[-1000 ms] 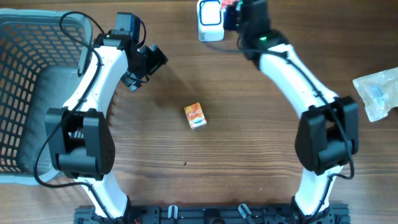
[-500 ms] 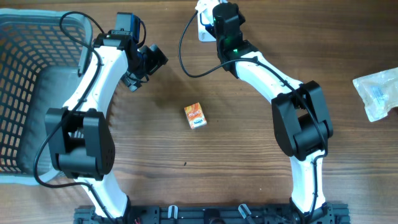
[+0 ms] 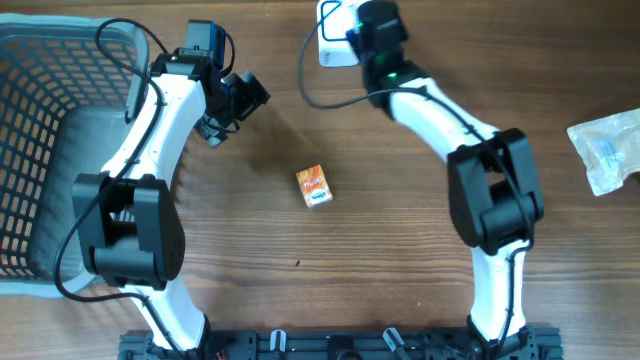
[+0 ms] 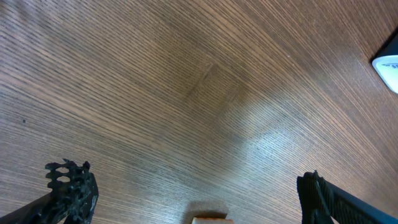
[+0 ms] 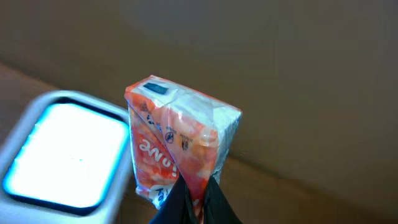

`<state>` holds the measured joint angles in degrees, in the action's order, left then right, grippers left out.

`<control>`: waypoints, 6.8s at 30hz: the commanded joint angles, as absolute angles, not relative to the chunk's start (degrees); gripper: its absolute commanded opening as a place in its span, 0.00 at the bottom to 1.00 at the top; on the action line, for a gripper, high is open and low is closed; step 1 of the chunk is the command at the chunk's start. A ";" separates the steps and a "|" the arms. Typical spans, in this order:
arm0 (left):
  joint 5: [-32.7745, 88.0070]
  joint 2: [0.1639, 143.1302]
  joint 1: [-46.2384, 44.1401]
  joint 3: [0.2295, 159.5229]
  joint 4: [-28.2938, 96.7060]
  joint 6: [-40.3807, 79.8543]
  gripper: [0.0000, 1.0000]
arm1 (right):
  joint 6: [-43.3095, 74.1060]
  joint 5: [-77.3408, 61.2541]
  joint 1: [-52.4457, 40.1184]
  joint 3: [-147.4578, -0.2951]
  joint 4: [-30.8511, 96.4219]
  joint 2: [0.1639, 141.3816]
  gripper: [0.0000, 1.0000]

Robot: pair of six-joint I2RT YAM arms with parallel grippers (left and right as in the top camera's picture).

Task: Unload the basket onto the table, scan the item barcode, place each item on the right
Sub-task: 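Hold the red-white snack box up to the scanner face, then carry the snack box to the right edge and release it, then move the right gripper to the orange snack pack and grasp it, then lift the orange snack pack and turn it toward the scanner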

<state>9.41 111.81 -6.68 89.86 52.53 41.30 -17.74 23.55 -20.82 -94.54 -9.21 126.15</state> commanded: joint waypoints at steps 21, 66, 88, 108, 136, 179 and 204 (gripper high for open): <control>9.08 111.85 -6.52 89.89 52.58 42.48 1.00 | 31.57 19.86 27.00 -94.04 30.48 116.71 0.05; 9.08 111.85 -6.52 89.89 52.60 42.48 1.00 | 3.03 -20.32 -21.26 -93.08 56.23 111.11 1.00; 9.08 111.85 -6.52 89.89 52.58 42.48 1.00 | 10.11 5.37 -46.96 -75.11 40.80 111.24 0.71; 9.08 111.85 -6.52 89.89 52.58 42.48 1.00 | 11.18 14.15 -35.35 -77.38 44.86 110.72 0.64; 9.08 111.85 -6.52 89.89 52.58 42.48 1.00 | 12.21 19.53 -41.36 -70.72 33.85 110.48 0.38; 9.08 111.85 -6.52 89.89 52.58 42.48 1.00 | 28.42 -24.75 -20.16 -62.17 37.30 106.52 0.36; 9.08 111.85 -6.52 89.89 52.58 42.48 1.00 | 26.98 -27.00 -26.61 -63.09 32.45 106.63 0.48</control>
<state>9.41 111.81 -6.68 89.86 52.58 41.30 21.54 -26.96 -26.41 -66.54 35.40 107.11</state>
